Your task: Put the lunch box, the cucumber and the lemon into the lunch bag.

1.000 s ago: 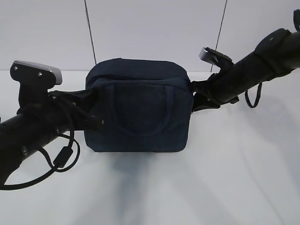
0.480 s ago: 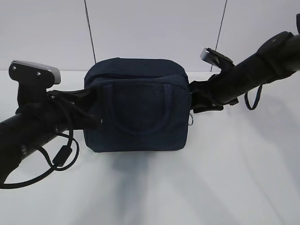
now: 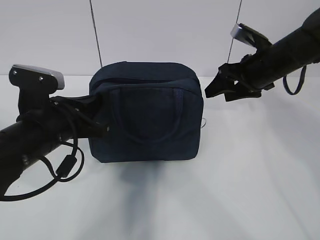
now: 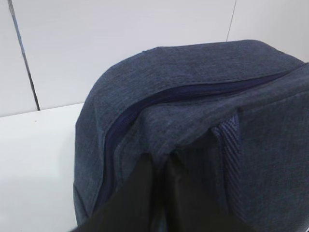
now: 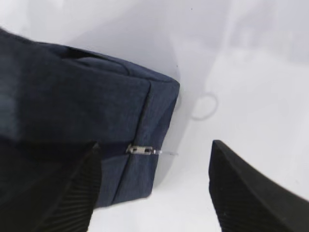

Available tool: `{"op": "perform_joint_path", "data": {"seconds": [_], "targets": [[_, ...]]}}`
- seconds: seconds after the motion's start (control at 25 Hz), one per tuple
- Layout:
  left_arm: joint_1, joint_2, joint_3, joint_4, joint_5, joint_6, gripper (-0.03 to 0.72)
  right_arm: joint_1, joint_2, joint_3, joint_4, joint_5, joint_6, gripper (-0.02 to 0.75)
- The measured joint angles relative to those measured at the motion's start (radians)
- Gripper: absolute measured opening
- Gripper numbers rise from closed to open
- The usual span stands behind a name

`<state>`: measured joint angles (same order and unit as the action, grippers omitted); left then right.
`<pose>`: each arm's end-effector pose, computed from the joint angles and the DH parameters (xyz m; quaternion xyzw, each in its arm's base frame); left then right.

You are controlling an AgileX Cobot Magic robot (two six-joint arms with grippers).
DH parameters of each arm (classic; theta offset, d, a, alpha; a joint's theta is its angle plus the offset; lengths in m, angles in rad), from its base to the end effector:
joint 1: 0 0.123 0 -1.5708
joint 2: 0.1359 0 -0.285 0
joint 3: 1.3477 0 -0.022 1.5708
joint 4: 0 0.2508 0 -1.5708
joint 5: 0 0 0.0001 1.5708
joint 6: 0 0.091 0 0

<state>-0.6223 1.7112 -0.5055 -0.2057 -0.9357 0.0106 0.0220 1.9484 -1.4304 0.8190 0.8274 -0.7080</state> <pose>0.2486 -0.1599 0.1639 0.1432 0.7577 -0.1681 0.6141 0.4127 0.0581 0.2192 -0.1174 0.9252 0.2641 0.2460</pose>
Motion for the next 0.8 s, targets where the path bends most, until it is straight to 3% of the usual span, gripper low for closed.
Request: {"op": "perform_joint_path", "data": {"seconds": [0.16, 0.36, 0.44, 0.8], "targets": [[0.000, 0.000, 0.000, -0.011, 0.000, 0.000, 0.090, -0.002, -0.076, 0.000, -0.073, 0.046, 0.051, 0.541], [0.000, 0.000, 0.000, -0.012, -0.018, 0.000, 0.364, -0.002, -0.145, 0.000, -0.117, 0.090, 0.097, 0.541], [0.000, -0.002, 0.000, -0.010, -0.023, 0.000, 0.430, -0.002, -0.154, 0.000, -0.125, 0.112, 0.112, 0.541], [0.000, -0.152, 0.000, -0.009, 0.105, 0.000, 0.473, -0.002, -0.160, 0.000, -0.142, 0.203, 0.152, 0.542]]}}
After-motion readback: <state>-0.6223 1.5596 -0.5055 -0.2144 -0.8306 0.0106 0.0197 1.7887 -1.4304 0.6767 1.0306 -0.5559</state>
